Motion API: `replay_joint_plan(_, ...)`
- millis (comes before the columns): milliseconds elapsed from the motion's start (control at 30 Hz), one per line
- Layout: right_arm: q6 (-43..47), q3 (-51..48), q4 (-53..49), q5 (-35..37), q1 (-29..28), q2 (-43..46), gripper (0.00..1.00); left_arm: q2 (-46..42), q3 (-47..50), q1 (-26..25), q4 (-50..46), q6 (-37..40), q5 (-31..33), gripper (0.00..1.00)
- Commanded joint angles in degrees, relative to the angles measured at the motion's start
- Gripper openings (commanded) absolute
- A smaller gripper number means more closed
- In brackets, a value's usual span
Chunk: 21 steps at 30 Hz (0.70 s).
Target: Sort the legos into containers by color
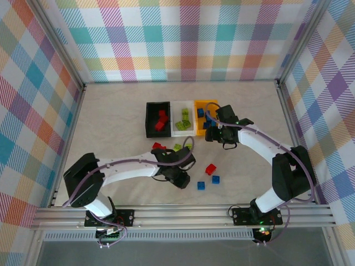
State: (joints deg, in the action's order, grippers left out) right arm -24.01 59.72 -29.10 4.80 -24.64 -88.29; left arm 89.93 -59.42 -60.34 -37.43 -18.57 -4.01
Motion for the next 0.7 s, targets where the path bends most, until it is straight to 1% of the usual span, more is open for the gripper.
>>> replay_joint_plan(0,-0.65,-0.13,1.12,-1.12,0.47,0.33,0.72,-1.60,0.23,2.12,-2.09,-0.11,-1.21,0.42)
replay_joint_plan(67,-0.62,-0.23,1.04,-1.19,0.47,0.32,0.72,-1.56,-0.17,2.23,-3.41,-0.13,0.71,0.36)
replay_joint_plan(100,-0.60,-0.22,1.05,-1.11,0.45,0.40,0.72,-1.80,-0.13,2.68,-3.61,-0.16,1.22,0.35)
replay_joint_plan(233,-0.51,-0.40,1.07,-0.84,0.47,0.84,0.72,-2.42,-0.15,4.91,-4.20,-0.90,1.50,0.35)
replay_joint_plan(267,-0.51,-0.40,1.06,-0.84,0.44,0.93,0.72,-2.54,-0.25,5.09,-4.50,-1.11,1.70,0.36)
replay_joint_plan(300,-0.43,-0.40,0.98,-0.84,0.47,0.93,0.72,-2.48,-0.28,5.10,-4.71,-1.13,1.58,0.41)
replay_joint_plan(367,-0.42,-0.46,0.99,-0.93,0.47,0.85,0.72,-2.31,0.35,5.14,-4.48,-1.32,1.04,0.60)
replay_joint_plan(400,-0.42,-0.49,1.06,-1.01,0.41,0.82,0.72,-2.30,0.88,5.14,-4.10,-1.37,0.89,0.67)
replay_joint_plan(433,-0.41,-0.41,1.07,-1.10,0.47,0.67,0.72,-2.22,1.41,5.14,-3.67,-1.49,0.84,0.74)
replay_joint_plan(467,-0.34,-0.40,1.00,-1.18,0.47,0.53,0.72,-2.05,1.84,5.10,-3.47,-1.68,0.93,0.79)
replay_joint_plan(533,-0.43,-0.40,1.11,-1.28,0.47,0.49,0.72,-1.71,2.35,5.14,-3.10,-1.78,0.73,0.83)
replay_joint_plan(667,-0.37,-0.30,1.15,-1.19,0.47,0.43,0.72,-0.80,3.01,4.98,-2.48,-1.97,-1.28,0.85)
